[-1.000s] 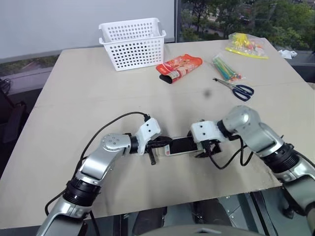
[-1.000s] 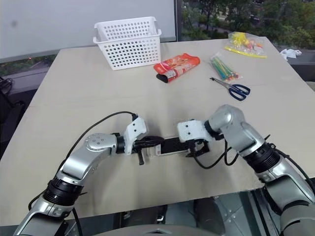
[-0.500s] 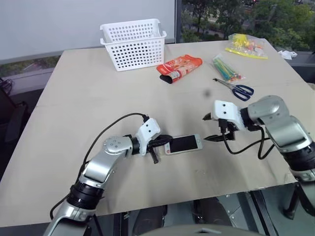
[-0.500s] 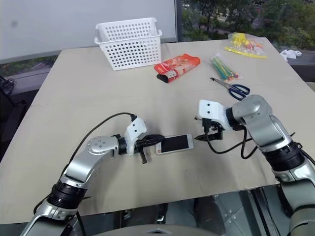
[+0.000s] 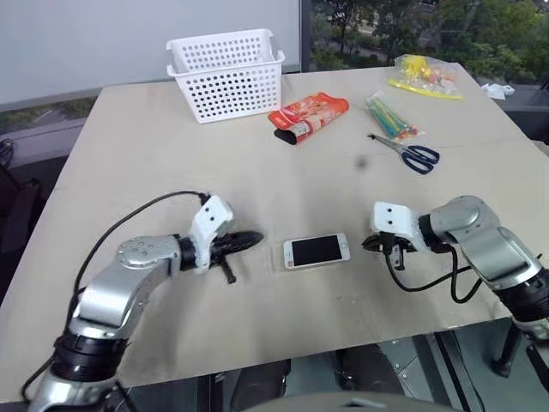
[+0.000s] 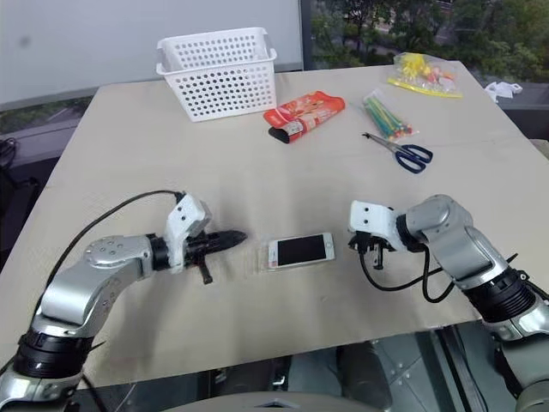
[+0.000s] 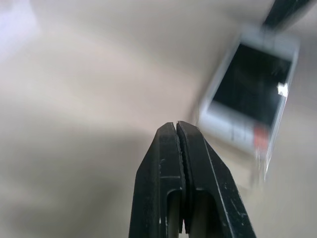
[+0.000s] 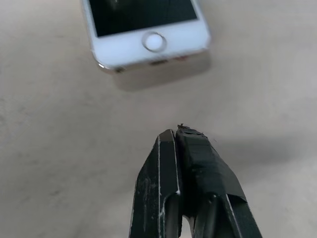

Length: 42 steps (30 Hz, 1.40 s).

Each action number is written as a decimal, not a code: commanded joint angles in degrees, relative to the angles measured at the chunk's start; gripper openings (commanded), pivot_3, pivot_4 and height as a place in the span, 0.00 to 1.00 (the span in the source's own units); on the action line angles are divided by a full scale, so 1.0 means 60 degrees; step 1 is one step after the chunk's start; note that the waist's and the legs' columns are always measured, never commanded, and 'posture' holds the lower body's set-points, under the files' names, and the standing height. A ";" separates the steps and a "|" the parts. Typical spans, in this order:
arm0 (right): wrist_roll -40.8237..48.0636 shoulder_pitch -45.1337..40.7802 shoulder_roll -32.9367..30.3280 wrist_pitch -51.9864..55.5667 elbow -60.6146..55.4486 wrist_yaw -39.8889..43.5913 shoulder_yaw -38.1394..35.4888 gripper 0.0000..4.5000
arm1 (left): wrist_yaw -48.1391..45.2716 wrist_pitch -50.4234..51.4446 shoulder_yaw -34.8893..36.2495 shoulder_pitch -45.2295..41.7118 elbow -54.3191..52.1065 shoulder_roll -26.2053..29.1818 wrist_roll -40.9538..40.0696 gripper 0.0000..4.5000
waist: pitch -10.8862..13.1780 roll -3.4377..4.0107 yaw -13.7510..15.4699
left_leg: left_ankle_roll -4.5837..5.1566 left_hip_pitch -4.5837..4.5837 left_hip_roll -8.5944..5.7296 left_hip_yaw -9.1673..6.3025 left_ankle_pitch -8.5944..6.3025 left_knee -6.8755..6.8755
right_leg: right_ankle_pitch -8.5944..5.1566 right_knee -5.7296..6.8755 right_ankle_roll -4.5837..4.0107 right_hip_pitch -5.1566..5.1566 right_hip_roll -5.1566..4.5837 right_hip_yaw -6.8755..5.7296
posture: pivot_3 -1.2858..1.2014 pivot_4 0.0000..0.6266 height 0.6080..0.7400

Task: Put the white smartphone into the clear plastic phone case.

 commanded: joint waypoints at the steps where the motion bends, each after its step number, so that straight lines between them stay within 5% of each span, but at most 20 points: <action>1: -0.0038 -0.0240 0.0166 0.0159 -0.0484 -0.0095 0.0251 0.01 | -0.0245 0.0117 -0.0340 0.0332 -0.0174 0.0442 0.0274 0.00 | 0.0003 0.0001 0.0022 | 0.0000 -0.0001 0.0000 0.0001 0.0000 -0.0001 | -0.0001 -0.0002 -0.0001 0.0000 -0.0004 0.0000 | 0.52 0.24 1.00; 17: -0.0952 -0.1070 0.1790 0.1082 -0.0768 -0.1367 0.1440 0.01 | 0.0574 0.1157 -0.1452 -0.0787 -0.0305 -0.1684 0.0087 0.00 | -0.0006 0.0006 0.0180 | -0.0012 0.0041 -0.0019 -0.0014 0.0010 0.0012 | -0.0013 0.0005 0.0023 0.0045 -0.0014 -0.0003 | 0.52 0.24 1.00; 26: -0.0648 -0.0434 0.0821 0.0902 -0.0881 -0.1478 0.0271 0.01 | 0.0139 0.0747 -0.0566 -0.0629 -0.0128 -0.1020 0.0003 0.00 | -0.0003 0.0007 0.0200 | -0.0041 0.0022 -0.0016 -0.0048 0.0028 0.0010 | 0.0006 0.0006 -0.0008 0.0031 -0.0006 -0.0026 | 0.52 0.24 1.00; 33: 0.0051 -0.0090 0.0656 0.0628 -0.0463 -0.2180 -0.1390 0.01 | -0.0343 0.1317 0.0276 -0.1167 -0.0854 -0.1223 -0.1773 0.00 | 0.0019 -0.0006 0.0191 | -0.0041 -0.0023 -0.0016 -0.0045 0.0027 -0.0008 | 0.0016 -0.0006 -0.0022 -0.0009 -0.0007 -0.0030 | 0.52 0.24 1.00; 42: 0.1585 0.0296 0.0888 0.1039 -0.1162 -0.2111 -0.2131 0.01 | -0.0276 0.1045 -0.1271 -0.1604 -0.0239 -0.2046 -0.1443 0.00 | 0.0023 -0.0010 0.0126 | -0.0041 -0.0015 -0.0024 -0.0039 0.0027 -0.0003 | 0.0016 -0.0004 -0.0022 0.0001 -0.0005 -0.0026 | 0.52 0.24 1.00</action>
